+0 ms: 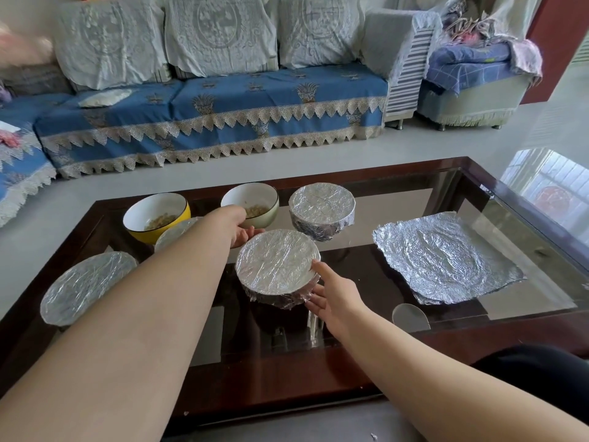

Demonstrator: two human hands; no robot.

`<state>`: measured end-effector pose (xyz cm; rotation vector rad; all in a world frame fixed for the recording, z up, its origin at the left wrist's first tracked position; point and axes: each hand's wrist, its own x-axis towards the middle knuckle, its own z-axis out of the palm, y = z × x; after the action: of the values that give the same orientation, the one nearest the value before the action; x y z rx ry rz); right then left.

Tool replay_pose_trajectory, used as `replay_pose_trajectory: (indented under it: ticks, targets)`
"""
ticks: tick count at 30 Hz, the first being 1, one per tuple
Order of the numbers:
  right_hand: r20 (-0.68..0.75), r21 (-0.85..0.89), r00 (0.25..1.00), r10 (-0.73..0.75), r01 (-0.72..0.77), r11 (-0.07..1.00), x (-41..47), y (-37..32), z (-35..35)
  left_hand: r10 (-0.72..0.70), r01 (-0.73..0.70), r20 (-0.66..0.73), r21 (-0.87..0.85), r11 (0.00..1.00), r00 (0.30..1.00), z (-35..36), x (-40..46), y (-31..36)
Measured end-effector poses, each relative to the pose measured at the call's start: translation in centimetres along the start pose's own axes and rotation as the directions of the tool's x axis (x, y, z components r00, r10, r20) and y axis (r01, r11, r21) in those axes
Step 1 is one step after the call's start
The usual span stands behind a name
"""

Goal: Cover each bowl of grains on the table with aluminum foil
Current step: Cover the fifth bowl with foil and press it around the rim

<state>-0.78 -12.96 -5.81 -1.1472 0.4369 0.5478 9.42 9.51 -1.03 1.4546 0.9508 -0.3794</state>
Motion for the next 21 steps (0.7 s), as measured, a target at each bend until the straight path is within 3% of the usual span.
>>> replay_pose_trajectory:
  ticks: [21]
  targets:
    - [-0.008,0.053,0.999,-0.04,0.04,0.998,2.2,-0.6,3.3,0.264,-0.254,-0.092,0.112,0.961,0.96,-7.0,-8.5,0.7]
